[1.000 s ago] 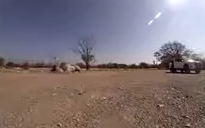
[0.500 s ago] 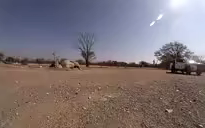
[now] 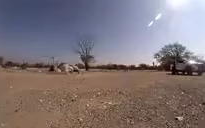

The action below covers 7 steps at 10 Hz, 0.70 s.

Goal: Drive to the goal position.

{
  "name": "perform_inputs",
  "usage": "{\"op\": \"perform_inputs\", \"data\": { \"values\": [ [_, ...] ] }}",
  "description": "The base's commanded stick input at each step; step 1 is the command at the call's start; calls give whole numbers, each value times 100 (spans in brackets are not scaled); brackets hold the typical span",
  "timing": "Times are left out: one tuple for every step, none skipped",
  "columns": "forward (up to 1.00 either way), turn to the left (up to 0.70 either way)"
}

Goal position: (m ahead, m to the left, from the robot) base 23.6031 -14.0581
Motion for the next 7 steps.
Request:
{"op": "perform_inputs", "data": {
  "values": [
    [50,0],
    [50,0],
    [50,0],
    [50,0],
    [50,0],
    [50,-20],
    [50,-50]
  ]
}}
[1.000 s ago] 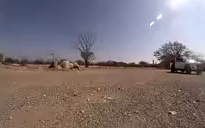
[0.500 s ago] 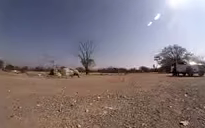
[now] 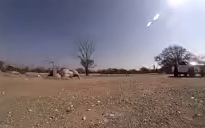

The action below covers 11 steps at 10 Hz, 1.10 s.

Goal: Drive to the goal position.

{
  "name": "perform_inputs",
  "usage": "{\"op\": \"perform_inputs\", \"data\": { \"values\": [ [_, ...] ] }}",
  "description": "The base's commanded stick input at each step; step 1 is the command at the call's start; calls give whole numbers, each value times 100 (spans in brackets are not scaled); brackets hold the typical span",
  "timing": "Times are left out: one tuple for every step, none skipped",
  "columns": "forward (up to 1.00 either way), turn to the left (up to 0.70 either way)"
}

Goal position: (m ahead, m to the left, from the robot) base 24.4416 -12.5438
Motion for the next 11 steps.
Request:
{"op": "perform_inputs", "data": {
  "values": [
    [50,-50],
    [50,-39],
    [50,-8],
    [50,0],
    [50,0],
    [50,0],
    [50,0],
    [50,0],
    [50,0],
    [50,0],
    [50,0]
  ]
}}
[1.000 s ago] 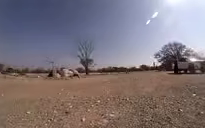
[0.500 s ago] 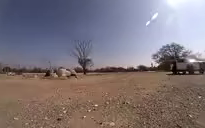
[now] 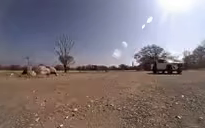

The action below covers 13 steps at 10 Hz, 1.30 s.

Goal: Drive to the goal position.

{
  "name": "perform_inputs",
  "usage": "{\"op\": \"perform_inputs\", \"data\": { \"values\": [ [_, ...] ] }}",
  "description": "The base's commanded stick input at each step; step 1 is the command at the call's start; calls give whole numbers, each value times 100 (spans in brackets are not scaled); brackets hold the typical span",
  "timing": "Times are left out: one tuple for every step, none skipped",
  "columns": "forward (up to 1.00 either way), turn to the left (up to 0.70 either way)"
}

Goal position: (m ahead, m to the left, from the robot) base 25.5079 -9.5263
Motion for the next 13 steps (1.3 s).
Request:
{"op": "perform_inputs", "data": {
  "values": [
    [50,0],
    [50,0],
    [50,0],
    [50,0],
    [50,0],
    [50,0],
    [50,0],
    [50,0],
    [50,0],
    [50,0],
    [50,0],
    [50,0],
    [50,0]
  ]
}}
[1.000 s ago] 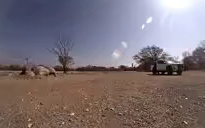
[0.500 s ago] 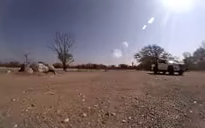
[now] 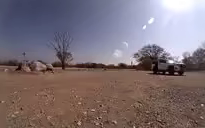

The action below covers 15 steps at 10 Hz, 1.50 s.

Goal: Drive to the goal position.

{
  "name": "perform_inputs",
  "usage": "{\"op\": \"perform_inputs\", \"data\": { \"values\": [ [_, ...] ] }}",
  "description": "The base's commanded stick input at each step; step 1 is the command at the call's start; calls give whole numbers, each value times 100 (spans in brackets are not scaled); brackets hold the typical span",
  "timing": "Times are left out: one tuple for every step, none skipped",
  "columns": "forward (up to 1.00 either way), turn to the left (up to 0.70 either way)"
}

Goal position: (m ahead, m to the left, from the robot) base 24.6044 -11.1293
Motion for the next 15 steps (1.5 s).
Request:
{"op": "perform_inputs", "data": {
  "values": [
    [50,0],
    [50,0],
    [50,0],
    [50,0],
    [50,0],
    [50,0],
    [50,0],
    [50,0],
    [50,0],
    [50,0],
    [50,0],
    [50,0],
    [50,0],
    [50,0],
    [50,0]
  ]
}}
